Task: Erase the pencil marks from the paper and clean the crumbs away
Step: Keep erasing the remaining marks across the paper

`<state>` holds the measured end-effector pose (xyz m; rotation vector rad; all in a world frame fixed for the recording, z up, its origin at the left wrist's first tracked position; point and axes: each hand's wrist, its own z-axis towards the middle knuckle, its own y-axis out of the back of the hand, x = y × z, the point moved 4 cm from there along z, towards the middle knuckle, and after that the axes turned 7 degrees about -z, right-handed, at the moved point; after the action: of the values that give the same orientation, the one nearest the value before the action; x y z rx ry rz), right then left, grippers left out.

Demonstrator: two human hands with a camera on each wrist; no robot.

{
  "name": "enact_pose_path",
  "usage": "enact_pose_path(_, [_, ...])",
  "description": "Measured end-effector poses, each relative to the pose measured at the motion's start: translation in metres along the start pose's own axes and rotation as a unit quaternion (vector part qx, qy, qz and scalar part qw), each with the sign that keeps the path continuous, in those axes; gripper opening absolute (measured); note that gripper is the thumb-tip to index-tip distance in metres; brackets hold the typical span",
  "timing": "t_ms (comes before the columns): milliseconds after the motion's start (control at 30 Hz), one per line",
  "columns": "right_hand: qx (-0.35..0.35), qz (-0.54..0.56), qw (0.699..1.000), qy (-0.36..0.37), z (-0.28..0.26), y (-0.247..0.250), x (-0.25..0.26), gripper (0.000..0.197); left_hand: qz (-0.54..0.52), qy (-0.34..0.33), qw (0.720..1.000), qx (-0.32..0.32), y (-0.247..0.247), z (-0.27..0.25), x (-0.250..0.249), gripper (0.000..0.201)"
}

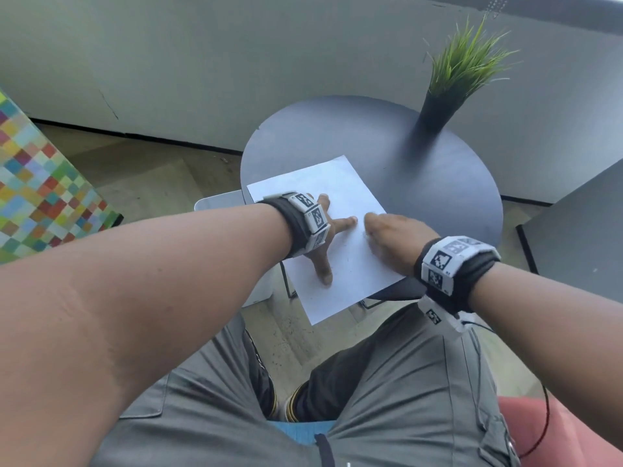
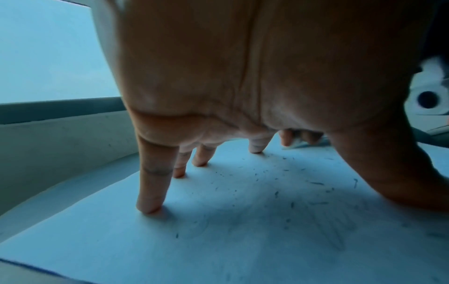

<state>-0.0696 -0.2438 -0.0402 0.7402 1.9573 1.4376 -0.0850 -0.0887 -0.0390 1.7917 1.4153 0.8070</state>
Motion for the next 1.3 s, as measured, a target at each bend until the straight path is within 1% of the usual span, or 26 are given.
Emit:
enact_pose_path(33, [0.015, 0.011, 0.999, 0.051, -0.005, -0.003, 0.016, 0.026, -0.001, 0.002, 1.000, 0.002, 0.000, 0.000, -0.001, 0.141])
enact_pose_path(67, [0.023, 0.033, 0.993, 0.113, -0.014, -0.006, 0.034, 0.028, -0.001, 0.004, 1.000, 0.003, 0.000, 0.000, -0.002, 0.142])
enact_pose_path(100, [0.034, 0.048, 0.987, 0.148, -0.022, -0.008, 0.044, 0.023, 0.000, 0.005, 1.000, 0.005, 0.000, 0.000, -0.003, 0.142])
enact_pose_path(133, [0.037, 0.055, 0.986, 0.150, -0.025, -0.009, 0.043, 0.019, -0.002, 0.006, 1.000, 0.008, 0.000, 0.000, -0.003, 0.141])
enact_pose_path(200, [0.034, 0.026, 0.996, 0.082, -0.016, -0.009, 0.022, 0.022, -0.007, 0.007, 1.000, 0.012, 0.002, -0.002, -0.005, 0.139])
enact_pose_path(267, [0.008, 0.012, 1.000, -0.016, -0.011, -0.005, -0.005, 0.013, -0.007, 0.008, 1.000, 0.011, 0.003, -0.002, -0.007, 0.138])
enact_pose_path(300, [0.003, 0.014, 0.999, -0.032, -0.011, -0.005, -0.008, 0.011, -0.007, 0.010, 1.000, 0.012, 0.004, -0.002, -0.007, 0.139])
enact_pose_path(333, [0.003, 0.014, 1.000, -0.013, -0.013, -0.004, 0.000, 0.011, -0.005, 0.013, 1.000, 0.015, 0.004, -0.002, -0.007, 0.139])
enact_pose_path(400, [0.029, 0.036, 0.996, 0.075, -0.024, -0.006, 0.031, 0.020, -0.002, 0.019, 1.000, 0.022, 0.004, -0.002, -0.008, 0.141])
enact_pose_path(433, [0.037, 0.046, 0.992, 0.110, -0.030, -0.007, 0.041, 0.017, 0.000, 0.021, 0.999, 0.025, 0.004, -0.002, -0.009, 0.141])
enact_pose_path(467, [0.042, 0.048, 0.992, 0.112, -0.033, -0.006, 0.042, 0.013, -0.001, 0.023, 0.999, 0.026, 0.005, -0.003, -0.009, 0.141])
enact_pose_path(500, [0.038, 0.040, 0.995, 0.087, -0.031, -0.005, 0.034, 0.013, -0.002, 0.022, 0.999, 0.026, 0.005, -0.003, -0.010, 0.140])
enact_pose_path(600, [0.014, 0.010, 0.999, -0.046, -0.018, -0.005, -0.006, 0.013, -0.001, 0.018, 1.000, 0.020, 0.009, -0.006, -0.012, 0.138])
enact_pose_path(633, [0.010, 0.009, 0.998, -0.054, -0.017, -0.006, -0.007, 0.013, 0.000, 0.020, 1.000, 0.021, 0.010, -0.007, -0.012, 0.138])
enact_pose_path(667, [0.008, 0.016, 0.999, -0.032, -0.018, -0.006, 0.002, 0.014, -0.001, 0.023, 0.999, 0.023, 0.010, -0.007, -0.013, 0.137])
enact_pose_path(767, [0.024, 0.060, 0.992, 0.104, -0.036, -0.011, 0.047, 0.012, -0.003, 0.028, 0.999, 0.027, 0.010, -0.007, -0.013, 0.139])
enact_pose_path(800, [0.028, 0.065, 0.991, 0.112, -0.039, -0.011, 0.048, 0.010, -0.005, 0.029, 0.999, 0.029, 0.009, -0.007, -0.013, 0.139])
enact_pose_path(833, [0.029, 0.057, 0.994, 0.093, -0.037, -0.010, 0.041, 0.010, -0.005, 0.029, 0.999, 0.029, 0.009, -0.006, -0.013, 0.139])
enact_pose_path(900, [0.015, 0.030, 0.999, 0.005, -0.027, -0.006, 0.013, 0.008, -0.002, 0.024, 0.999, 0.025, 0.010, -0.007, -0.013, 0.138])
enact_pose_path(967, [0.004, 0.037, 0.997, -0.074, -0.022, -0.004, -0.010, 0.014, 0.001, 0.018, 1.000, 0.022, 0.010, -0.008, -0.013, 0.136])
enact_pose_path(1000, [-0.002, 0.044, 0.996, -0.072, -0.023, -0.003, -0.007, 0.012, -0.002, 0.014, 1.000, 0.022, 0.010, -0.009, -0.013, 0.135])
enact_pose_path(1067, [0.009, 0.070, 0.997, -0.002, -0.029, -0.006, 0.022, 0.006, -0.003, 0.008, 1.000, 0.025, 0.009, -0.008, -0.013, 0.134])
enact_pose_path(1133, [0.035, 0.090, 0.992, 0.078, -0.042, -0.012, 0.047, 0.012, 0.006, 0.005, 1.000, 0.028, 0.008, -0.008, -0.014, 0.135])
enact_pose_path(1167, [0.039, 0.093, 0.992, 0.079, -0.043, -0.012, 0.046, 0.013, 0.007, 0.005, 0.999, 0.031, 0.008, -0.008, -0.015, 0.135])
enact_pose_path(1233, [0.021, 0.074, 0.997, -0.001, -0.034, -0.010, 0.024, 0.007, 0.004, 0.005, 0.999, 0.036, 0.010, -0.010, -0.016, 0.132])
enact_pose_path(1300, [0.006, 0.056, 0.995, -0.079, -0.025, -0.006, 0.002, 0.011, 0.006, -0.002, 0.999, 0.031, 0.012, -0.011, -0.017, 0.131])
